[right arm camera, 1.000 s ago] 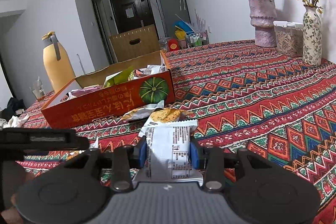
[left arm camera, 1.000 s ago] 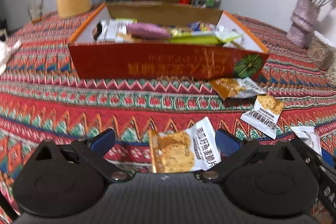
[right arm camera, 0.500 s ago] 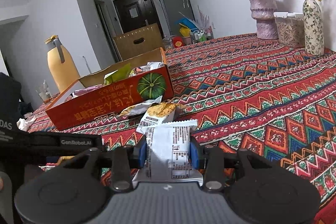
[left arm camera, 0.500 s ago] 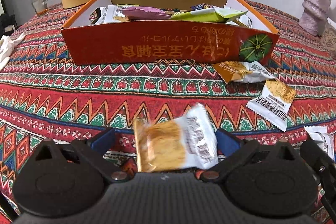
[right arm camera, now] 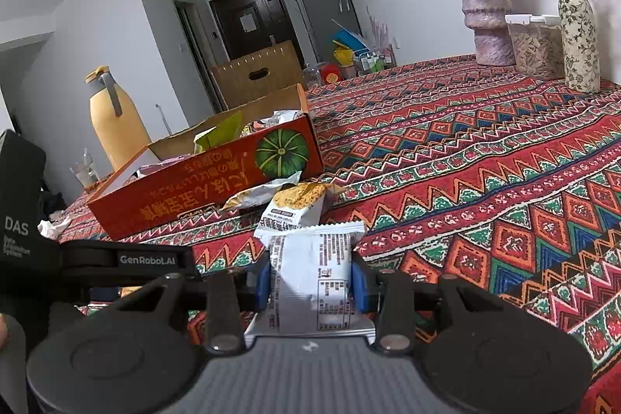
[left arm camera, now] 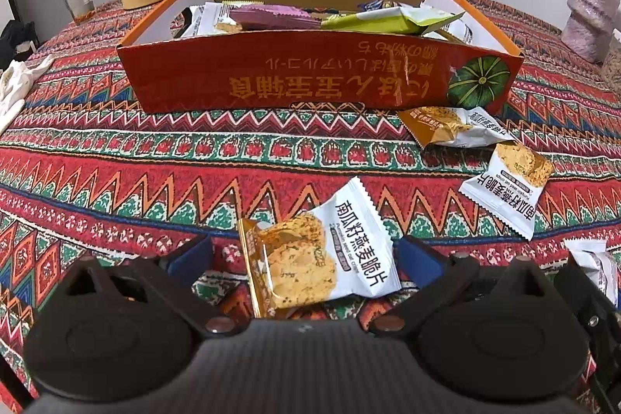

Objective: Organize snacks
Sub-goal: 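Grasp the white cracker packet with the left gripper while the right holds its packet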

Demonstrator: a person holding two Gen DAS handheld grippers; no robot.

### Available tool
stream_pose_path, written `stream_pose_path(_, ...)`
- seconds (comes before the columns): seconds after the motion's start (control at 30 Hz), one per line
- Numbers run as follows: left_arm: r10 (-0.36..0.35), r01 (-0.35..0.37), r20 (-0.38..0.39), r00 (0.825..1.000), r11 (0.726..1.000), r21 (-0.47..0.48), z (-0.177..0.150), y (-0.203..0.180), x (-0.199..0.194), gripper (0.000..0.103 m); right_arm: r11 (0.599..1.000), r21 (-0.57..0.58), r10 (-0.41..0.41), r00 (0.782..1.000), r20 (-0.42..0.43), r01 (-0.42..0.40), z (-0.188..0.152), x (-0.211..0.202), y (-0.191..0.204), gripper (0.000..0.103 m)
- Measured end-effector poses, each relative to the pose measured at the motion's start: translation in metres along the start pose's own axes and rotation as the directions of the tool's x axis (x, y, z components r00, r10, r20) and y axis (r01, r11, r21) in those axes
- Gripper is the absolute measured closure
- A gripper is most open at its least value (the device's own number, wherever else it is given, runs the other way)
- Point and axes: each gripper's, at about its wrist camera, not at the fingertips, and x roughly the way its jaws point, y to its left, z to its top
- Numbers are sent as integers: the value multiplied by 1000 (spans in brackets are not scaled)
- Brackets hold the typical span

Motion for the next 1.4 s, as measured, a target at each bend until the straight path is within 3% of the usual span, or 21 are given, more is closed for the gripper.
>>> stream_pose_path(0.33,-40,40,-8,999,998,43,1,3,0,1,1000,-11,-9,1000,-1,9,0,-2,6,64)
stream_pose_path(0.43,-54,53,16,998,998,45,-1,5,-6,20,1000,-17,-13,1000,0,13,0,-3,9,64)
stream_pose_path(0.47,-63,62,24,998,997,42,-2,6,-9,30,1000,-19,-14,1000,0,14,0,-3,9,64)
stream_pose_path(0.83,-104,102,57,993,994,45,-9,16,-20,40,999,-41,-24,1000,1,24,-2,-6,20,64)
stream_pose_path(1.07,-122,114,101,987,990,79,-13,19,-30,57,998,-53,-31,1000,7,31,0,-8,26,64)
stream_pose_path(1.4,-165,153,140,976,984,88,-14,26,-40,65,997,-71,-34,999,13,35,2,-11,33,64)
